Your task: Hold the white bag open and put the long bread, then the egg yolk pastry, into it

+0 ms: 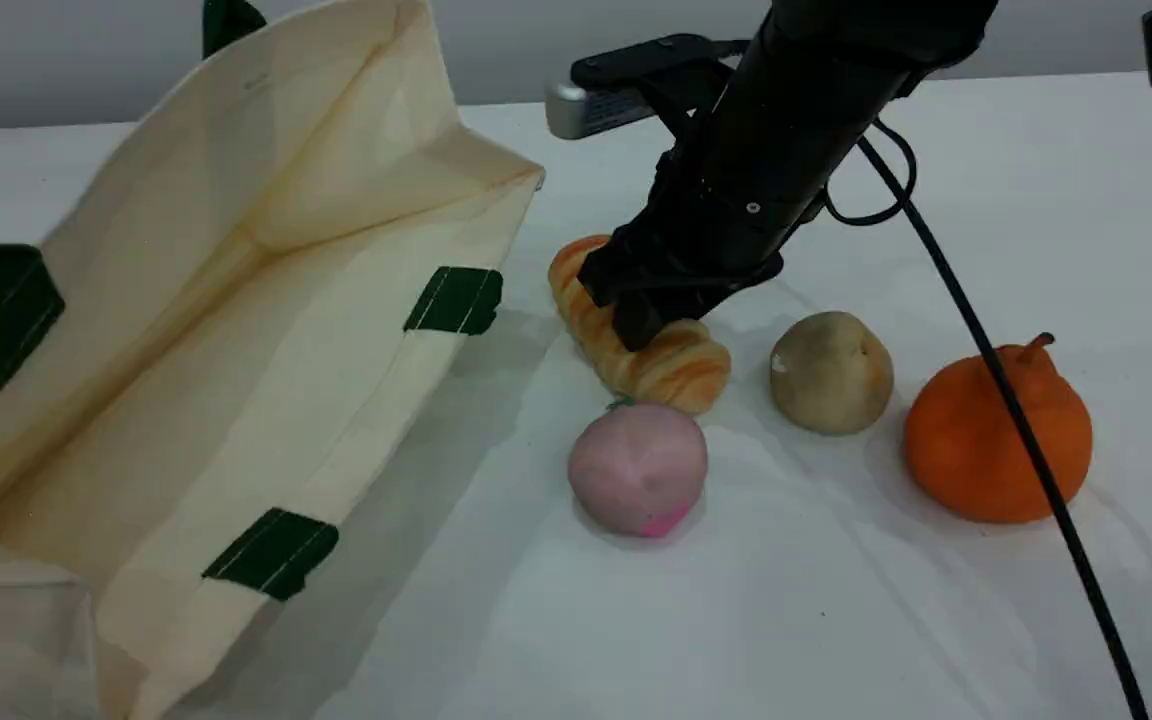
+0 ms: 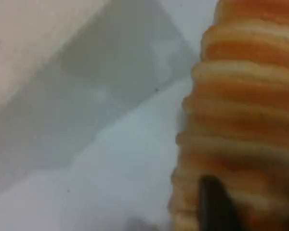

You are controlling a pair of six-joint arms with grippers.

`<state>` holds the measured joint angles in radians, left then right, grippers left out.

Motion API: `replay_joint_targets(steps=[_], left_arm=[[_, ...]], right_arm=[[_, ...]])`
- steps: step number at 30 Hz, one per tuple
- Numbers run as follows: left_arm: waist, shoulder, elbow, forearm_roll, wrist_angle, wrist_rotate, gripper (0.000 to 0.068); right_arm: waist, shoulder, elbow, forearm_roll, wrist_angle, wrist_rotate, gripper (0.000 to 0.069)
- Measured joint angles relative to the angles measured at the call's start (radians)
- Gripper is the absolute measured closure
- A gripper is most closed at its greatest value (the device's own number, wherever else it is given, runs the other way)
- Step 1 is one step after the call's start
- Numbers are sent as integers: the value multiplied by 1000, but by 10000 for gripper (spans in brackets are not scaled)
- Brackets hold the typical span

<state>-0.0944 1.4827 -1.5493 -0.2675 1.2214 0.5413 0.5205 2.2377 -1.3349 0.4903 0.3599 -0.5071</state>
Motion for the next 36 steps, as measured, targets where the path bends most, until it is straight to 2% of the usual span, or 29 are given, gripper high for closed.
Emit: replay_joint_targets(steps=[4, 7, 17, 20, 25, 29, 32, 36], left_arm=[[0, 0, 0, 0, 0, -1, 596], [0, 0, 0, 2, 0, -1, 596], [0, 0, 0, 2, 0, -1, 596], [0, 0, 0, 2, 0, -1, 596], [0, 0, 0, 7, 0, -1, 596], [0, 0, 0, 7, 0, -1, 596], [0, 0, 0, 7, 0, -1, 596], [0, 0, 0, 7, 0, -1, 596]], right_arm=[[0, 0, 0, 0, 13, 0, 591], [-1, 0, 0, 0, 14, 0, 637], [-5, -135, 2, -33, 83, 42, 643], [-14, -193, 2, -107, 130, 130, 643], [-22, -274, 3, -297, 283, 313, 645], [-22, -336, 42, -417, 367, 448, 646], [-22, -401, 105, -438, 349, 482, 646], [-19, -499, 227, -358, 249, 463, 646]])
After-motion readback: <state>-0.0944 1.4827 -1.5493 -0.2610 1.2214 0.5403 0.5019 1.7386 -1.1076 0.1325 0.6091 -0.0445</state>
